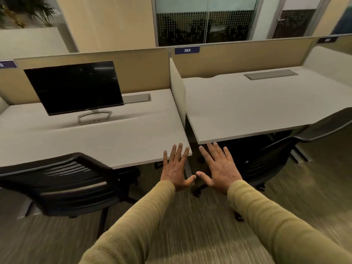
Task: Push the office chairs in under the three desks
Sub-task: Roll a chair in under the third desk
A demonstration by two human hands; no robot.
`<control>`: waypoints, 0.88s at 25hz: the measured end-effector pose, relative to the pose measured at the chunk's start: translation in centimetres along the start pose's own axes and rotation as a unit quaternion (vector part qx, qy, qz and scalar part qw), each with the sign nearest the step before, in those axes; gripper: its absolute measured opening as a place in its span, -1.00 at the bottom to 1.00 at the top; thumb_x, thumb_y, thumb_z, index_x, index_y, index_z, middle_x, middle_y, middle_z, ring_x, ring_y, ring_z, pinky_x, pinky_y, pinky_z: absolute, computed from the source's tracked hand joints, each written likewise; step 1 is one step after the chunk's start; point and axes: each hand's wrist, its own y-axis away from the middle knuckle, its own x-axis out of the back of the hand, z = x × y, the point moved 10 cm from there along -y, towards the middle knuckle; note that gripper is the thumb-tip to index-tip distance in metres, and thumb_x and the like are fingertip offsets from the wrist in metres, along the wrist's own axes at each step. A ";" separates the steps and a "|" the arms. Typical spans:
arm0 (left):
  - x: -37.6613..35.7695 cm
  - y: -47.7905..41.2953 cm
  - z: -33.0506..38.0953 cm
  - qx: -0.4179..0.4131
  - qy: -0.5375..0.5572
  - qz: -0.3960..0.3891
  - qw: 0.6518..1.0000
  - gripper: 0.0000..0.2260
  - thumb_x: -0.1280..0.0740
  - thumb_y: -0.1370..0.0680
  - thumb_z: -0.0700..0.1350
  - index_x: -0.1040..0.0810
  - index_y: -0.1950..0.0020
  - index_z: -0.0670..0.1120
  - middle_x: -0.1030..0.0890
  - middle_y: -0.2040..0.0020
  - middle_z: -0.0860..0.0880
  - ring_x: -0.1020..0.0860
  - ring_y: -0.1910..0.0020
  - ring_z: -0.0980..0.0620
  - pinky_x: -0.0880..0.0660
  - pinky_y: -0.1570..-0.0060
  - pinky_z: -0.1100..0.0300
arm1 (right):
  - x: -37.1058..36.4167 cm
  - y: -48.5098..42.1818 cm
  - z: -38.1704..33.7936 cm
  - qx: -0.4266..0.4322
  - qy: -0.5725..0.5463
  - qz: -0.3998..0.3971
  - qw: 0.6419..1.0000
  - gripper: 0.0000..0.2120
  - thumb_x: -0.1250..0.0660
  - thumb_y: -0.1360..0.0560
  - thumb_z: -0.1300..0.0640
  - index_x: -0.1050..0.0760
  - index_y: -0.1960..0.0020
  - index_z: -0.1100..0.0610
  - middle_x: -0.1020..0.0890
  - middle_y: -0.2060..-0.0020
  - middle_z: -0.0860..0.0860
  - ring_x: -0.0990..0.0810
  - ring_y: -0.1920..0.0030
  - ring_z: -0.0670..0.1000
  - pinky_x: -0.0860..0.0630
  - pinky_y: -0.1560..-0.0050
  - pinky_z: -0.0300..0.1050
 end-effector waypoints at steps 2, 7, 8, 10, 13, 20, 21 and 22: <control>0.1 -2.8 3.3 -0.012 0.003 -0.008 1.000 -0.03 -0.09 -0.45 0.47 0.42 -0.58 0.07 0.44 -0.59 -0.06 0.46 -0.54 -0.10 0.49 -0.43 -0.22 | 0.7 -0.1 4.0 -0.012 -0.002 -0.005 1.000 -0.16 0.02 -0.53 -0.42 0.28 -0.60 -0.04 0.22 -0.60 0.08 0.24 -0.58 0.13 0.16 -0.55 0.23; 1.1 -8.7 10.8 -0.039 0.018 0.007 0.999 -0.01 -0.11 -0.43 0.48 0.42 -0.58 0.08 0.41 -0.60 -0.03 0.47 -0.54 -0.05 0.48 -0.45 -0.20 | 3.2 -0.7 12.5 -0.012 -0.009 0.008 1.000 -0.17 -0.01 -0.54 -0.40 0.26 -0.60 -0.04 0.21 -0.60 0.08 0.23 -0.58 0.13 0.14 -0.56 0.20; 1.2 -9.6 12.4 -0.041 0.024 0.011 0.999 -0.01 -0.12 -0.43 0.47 0.41 -0.59 0.08 0.40 -0.60 -0.02 0.47 -0.54 -0.04 0.47 -0.46 -0.20 | 3.8 -0.9 14.3 -0.011 -0.012 0.013 1.000 -0.17 -0.02 -0.54 -0.40 0.25 -0.60 -0.04 0.20 -0.60 0.08 0.23 -0.58 0.13 0.15 -0.56 0.19; 1.2 -11.1 15.7 -0.039 0.029 0.020 0.999 0.00 -0.13 -0.43 0.46 0.39 -0.59 0.07 0.38 -0.61 -0.02 0.46 -0.54 -0.04 0.43 -0.47 -0.21 | 5.3 -1.1 17.7 0.000 -0.002 0.023 1.000 -0.19 -0.02 -0.55 -0.39 0.22 -0.61 -0.03 0.17 -0.61 0.08 0.21 -0.59 0.13 0.15 -0.56 0.19; 1.1 -12.7 20.9 -0.034 0.034 0.024 0.999 0.00 -0.15 -0.43 0.45 0.37 -0.60 0.06 0.34 -0.63 -0.03 0.41 -0.57 -0.06 0.40 -0.49 -0.22 | 7.5 -0.9 22.8 0.019 -0.003 0.045 0.999 -0.20 -0.04 -0.56 -0.37 0.14 -0.62 0.00 0.08 -0.61 0.09 0.14 -0.59 0.12 0.08 -0.55 0.18; 1.4 -15.6 32.4 0.017 0.113 0.052 0.992 -0.01 -0.15 -0.44 0.45 0.36 -0.61 0.05 0.30 -0.64 0.00 0.36 -0.59 -0.01 0.32 -0.54 -0.16 | 9.9 1.3 36.8 0.044 -0.038 0.062 0.996 -0.24 0.03 -0.52 -0.41 -0.20 -0.55 0.04 -0.26 -0.53 0.11 -0.20 -0.51 0.14 -0.15 -0.49 0.14; 1.5 -16.0 33.5 0.025 0.128 0.058 0.990 -0.01 -0.15 -0.44 0.45 0.35 -0.61 0.06 0.29 -0.64 0.02 0.34 -0.59 0.01 0.31 -0.54 -0.15 | 9.5 1.7 39.0 0.034 -0.042 0.055 0.997 -0.24 0.05 -0.51 -0.42 -0.22 -0.54 0.03 -0.28 -0.52 0.11 -0.22 -0.50 0.13 -0.17 -0.47 0.13; 1.5 -16.5 34.4 0.033 0.139 0.061 0.988 -0.01 -0.16 -0.44 0.45 0.34 -0.61 0.06 0.27 -0.64 0.03 0.33 -0.60 0.02 0.30 -0.55 -0.15 | 8.8 2.0 40.9 0.022 -0.048 0.046 0.998 -0.22 0.07 -0.51 -0.44 -0.24 -0.53 0.03 -0.30 -0.51 0.10 -0.23 -0.49 0.13 -0.17 -0.47 0.13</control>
